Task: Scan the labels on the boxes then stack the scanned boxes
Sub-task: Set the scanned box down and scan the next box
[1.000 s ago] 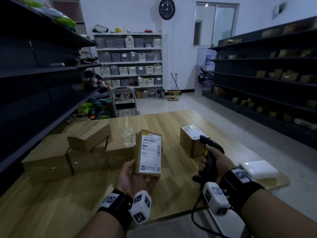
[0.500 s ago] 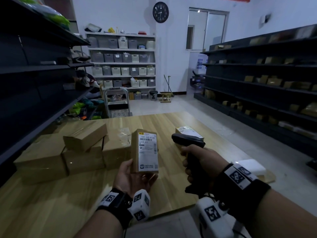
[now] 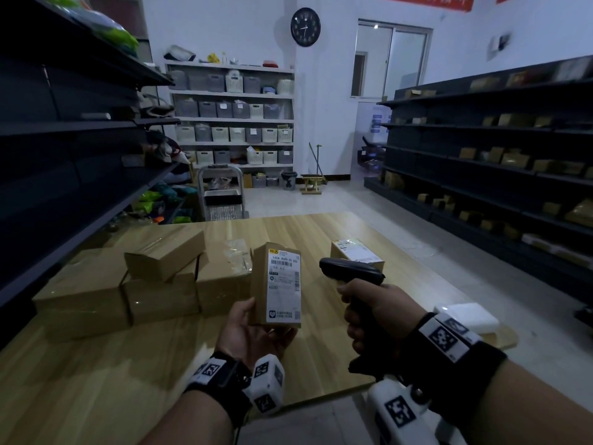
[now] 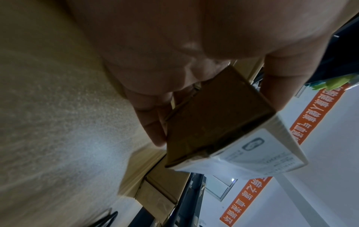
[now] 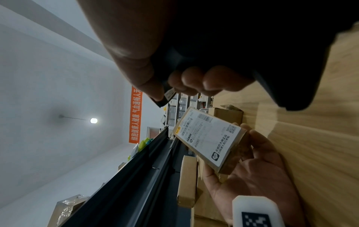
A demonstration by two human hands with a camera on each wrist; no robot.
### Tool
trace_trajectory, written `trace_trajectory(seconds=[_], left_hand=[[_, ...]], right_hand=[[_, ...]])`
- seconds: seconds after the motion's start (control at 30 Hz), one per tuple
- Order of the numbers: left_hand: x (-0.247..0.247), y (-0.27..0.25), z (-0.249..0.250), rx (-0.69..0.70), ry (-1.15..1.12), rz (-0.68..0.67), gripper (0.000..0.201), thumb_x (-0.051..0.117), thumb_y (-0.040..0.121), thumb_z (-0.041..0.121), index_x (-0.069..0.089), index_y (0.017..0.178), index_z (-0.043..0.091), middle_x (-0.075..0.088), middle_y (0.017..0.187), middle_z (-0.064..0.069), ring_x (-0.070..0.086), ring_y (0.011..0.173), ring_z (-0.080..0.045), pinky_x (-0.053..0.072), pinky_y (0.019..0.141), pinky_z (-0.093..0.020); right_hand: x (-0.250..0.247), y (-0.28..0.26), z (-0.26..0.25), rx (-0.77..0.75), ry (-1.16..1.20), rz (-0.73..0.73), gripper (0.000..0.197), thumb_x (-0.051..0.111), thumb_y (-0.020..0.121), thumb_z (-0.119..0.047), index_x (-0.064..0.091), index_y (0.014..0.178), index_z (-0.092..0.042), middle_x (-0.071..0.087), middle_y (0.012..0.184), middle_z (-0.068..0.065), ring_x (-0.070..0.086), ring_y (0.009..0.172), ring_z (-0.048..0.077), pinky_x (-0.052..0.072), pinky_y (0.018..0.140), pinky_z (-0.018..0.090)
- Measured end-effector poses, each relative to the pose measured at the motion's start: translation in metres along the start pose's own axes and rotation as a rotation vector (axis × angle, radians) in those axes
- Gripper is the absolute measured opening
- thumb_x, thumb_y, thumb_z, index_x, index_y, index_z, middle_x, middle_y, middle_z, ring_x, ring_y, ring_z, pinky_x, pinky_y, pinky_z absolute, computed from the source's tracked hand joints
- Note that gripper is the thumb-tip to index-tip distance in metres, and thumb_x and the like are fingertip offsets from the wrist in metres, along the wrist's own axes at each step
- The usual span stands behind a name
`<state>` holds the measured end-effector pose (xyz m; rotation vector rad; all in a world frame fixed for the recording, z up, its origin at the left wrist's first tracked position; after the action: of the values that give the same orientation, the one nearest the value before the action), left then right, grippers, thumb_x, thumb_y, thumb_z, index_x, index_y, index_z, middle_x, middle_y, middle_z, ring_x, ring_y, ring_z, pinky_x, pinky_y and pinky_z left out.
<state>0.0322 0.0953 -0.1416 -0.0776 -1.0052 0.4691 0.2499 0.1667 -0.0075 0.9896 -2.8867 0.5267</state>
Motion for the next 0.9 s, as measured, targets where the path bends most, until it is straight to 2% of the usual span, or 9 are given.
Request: trace_trajectory(seconds=[0.17, 0.33, 0.5, 0.6, 0.73, 0.9], left_hand=[[0.0026, -0.0010, 0.0007, 0.022, -0.011, -0.014, 0.064, 0.073, 0.089, 0.042, 0.076, 0.139, 0.001, 0.063, 0.153, -0.029, 0.064, 0.126, -0.046, 0.042, 0.125, -0.056], [0.0015, -0.0006, 0.0005, 0.012, -0.028, 0.001, 0.061, 0.072, 0.094, 0.041, 0.076, 0.138, 0.000, 0.065, 0.151, -0.029, 0.052, 0.152, -0.046, 0.036, 0.130, -0.057], [0.0020, -0.0012, 0.0000, 0.013, -0.022, 0.008, 0.057, 0.070, 0.097, 0.042, 0.079, 0.132, -0.001, 0.066, 0.150, -0.030, 0.055, 0.149, -0.047, 0.038, 0.129, -0.056], [0.0021, -0.0007, -0.0001, 0.008, -0.025, 0.005, 0.057, 0.068, 0.097, 0.043, 0.079, 0.132, 0.000, 0.065, 0.151, -0.030, 0.050, 0.153, -0.047, 0.036, 0.130, -0.057], [0.0020, -0.0001, 0.0006, 0.010, -0.016, -0.009, 0.062, 0.069, 0.096, 0.043, 0.073, 0.141, 0.001, 0.065, 0.151, -0.029, 0.049, 0.154, -0.047, 0.037, 0.129, -0.057], [0.0014, 0.0013, 0.0004, 0.012, 0.003, -0.025, 0.063, 0.070, 0.095, 0.043, 0.073, 0.142, 0.001, 0.067, 0.148, -0.029, 0.051, 0.152, -0.046, 0.037, 0.129, -0.056]], right_hand=[[-0.0011, -0.0009, 0.0033, 0.030, -0.007, -0.018, 0.019, 0.074, 0.091, -0.022, 0.058, 0.088, -0.012, 0.046, 0.061, 0.007, 0.043, 0.049, 0.023, 0.036, 0.051, 0.029], [-0.0056, 0.0005, 0.0066, 0.042, 0.016, -0.020, 0.018, 0.075, 0.089, -0.022, 0.060, 0.087, -0.012, 0.047, 0.061, 0.006, 0.044, 0.049, 0.022, 0.039, 0.050, 0.029], [-0.0049, -0.0003, 0.0046, 0.067, 0.019, -0.030, 0.019, 0.076, 0.089, -0.022, 0.061, 0.086, -0.012, 0.047, 0.061, 0.006, 0.044, 0.049, 0.022, 0.039, 0.051, 0.029], [-0.0035, -0.0006, 0.0047, 0.076, 0.015, -0.035, 0.019, 0.075, 0.090, -0.023, 0.060, 0.089, -0.011, 0.047, 0.061, 0.007, 0.045, 0.048, 0.022, 0.039, 0.050, 0.029], [-0.0018, -0.0025, 0.0045, 0.076, 0.017, -0.045, 0.019, 0.074, 0.090, -0.023, 0.059, 0.090, -0.011, 0.047, 0.062, 0.008, 0.045, 0.049, 0.022, 0.038, 0.051, 0.029], [-0.0040, -0.0020, 0.0045, 0.075, 0.013, -0.046, 0.020, 0.076, 0.089, -0.023, 0.060, 0.091, -0.011, 0.048, 0.062, 0.007, 0.046, 0.050, 0.022, 0.040, 0.051, 0.030]])
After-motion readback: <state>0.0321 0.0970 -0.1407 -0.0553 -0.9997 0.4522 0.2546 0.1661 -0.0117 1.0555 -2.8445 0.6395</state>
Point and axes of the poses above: each hand's wrist, its own y-axis towards the middle knuckle, its own x-axis out of the palm, z = x × y, the point moved 3 cm from there along y, towards the middle knuckle
